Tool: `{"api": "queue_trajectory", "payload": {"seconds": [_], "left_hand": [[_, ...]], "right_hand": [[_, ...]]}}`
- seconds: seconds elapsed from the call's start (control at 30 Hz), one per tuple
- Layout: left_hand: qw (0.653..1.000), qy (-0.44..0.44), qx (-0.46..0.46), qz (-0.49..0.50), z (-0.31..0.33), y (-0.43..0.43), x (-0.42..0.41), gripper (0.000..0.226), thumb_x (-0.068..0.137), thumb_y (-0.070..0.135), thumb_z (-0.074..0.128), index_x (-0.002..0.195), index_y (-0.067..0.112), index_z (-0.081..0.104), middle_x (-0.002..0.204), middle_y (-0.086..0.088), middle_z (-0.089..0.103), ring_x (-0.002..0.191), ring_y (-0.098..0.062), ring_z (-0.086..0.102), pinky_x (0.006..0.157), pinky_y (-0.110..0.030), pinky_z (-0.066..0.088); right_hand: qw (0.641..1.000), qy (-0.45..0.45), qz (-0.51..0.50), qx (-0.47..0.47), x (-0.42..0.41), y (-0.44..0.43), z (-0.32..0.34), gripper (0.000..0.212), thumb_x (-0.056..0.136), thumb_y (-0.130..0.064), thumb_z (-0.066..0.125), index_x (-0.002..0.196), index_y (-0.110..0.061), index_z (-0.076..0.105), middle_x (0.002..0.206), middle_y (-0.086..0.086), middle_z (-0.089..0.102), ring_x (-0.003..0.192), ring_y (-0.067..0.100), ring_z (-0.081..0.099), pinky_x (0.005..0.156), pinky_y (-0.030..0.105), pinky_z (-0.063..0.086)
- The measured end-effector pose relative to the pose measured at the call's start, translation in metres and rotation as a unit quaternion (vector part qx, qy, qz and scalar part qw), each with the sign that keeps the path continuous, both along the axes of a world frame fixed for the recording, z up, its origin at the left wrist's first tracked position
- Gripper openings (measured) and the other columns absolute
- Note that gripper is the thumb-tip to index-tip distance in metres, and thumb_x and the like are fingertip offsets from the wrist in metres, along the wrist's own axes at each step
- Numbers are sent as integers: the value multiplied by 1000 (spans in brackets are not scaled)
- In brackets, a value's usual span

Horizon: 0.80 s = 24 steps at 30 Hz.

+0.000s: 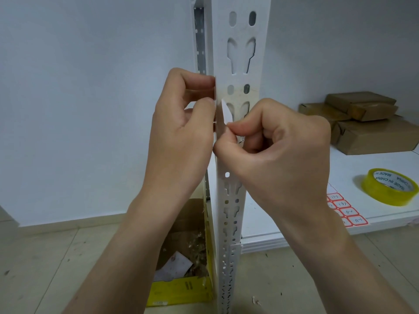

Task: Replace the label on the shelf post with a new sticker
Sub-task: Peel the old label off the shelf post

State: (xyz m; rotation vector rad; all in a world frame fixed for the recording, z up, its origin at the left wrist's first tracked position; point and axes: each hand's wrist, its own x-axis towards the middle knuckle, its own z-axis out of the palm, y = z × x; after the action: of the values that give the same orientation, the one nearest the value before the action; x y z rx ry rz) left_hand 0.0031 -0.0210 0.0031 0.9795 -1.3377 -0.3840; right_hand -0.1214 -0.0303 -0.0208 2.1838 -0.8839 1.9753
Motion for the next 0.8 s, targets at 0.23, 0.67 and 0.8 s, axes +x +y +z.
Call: {"api": "queue_trajectory", "payload": {"seconds": [0.23, 0.67, 0.8], "left_hand": [[1000, 0, 4, 8, -1, -1, 0, 16, 96, 11, 48, 105, 13, 61, 106, 0, 71, 93, -12, 69, 80, -42, 62], [1000, 2, -1, 13, -3, -1, -4, 7, 100, 31, 61, 102, 26, 57, 100, 11, 69, 90, -7, 73, 79, -37, 64], [999, -3, 0, 43, -4, -3, -17, 43, 82, 35, 84, 108, 27, 51, 104, 14, 69, 80, -6, 76, 66, -18, 60]], "right_hand": [[1000, 3, 12, 2, 1, 3, 0, 19, 79, -6, 74, 64, -5, 63, 46, 1, 50, 40, 16, 47, 49, 24, 42], [998, -52, -29, -2, -18, 6, 6, 28, 85, -9, 75, 67, -8, 54, 45, 4, 47, 40, 20, 40, 45, 26, 35], [996, -76, -32, 24, -27, 0, 5, 30, 89, -16, 74, 71, -16, 50, 46, 0, 48, 42, 20, 39, 48, 18, 31]]}}
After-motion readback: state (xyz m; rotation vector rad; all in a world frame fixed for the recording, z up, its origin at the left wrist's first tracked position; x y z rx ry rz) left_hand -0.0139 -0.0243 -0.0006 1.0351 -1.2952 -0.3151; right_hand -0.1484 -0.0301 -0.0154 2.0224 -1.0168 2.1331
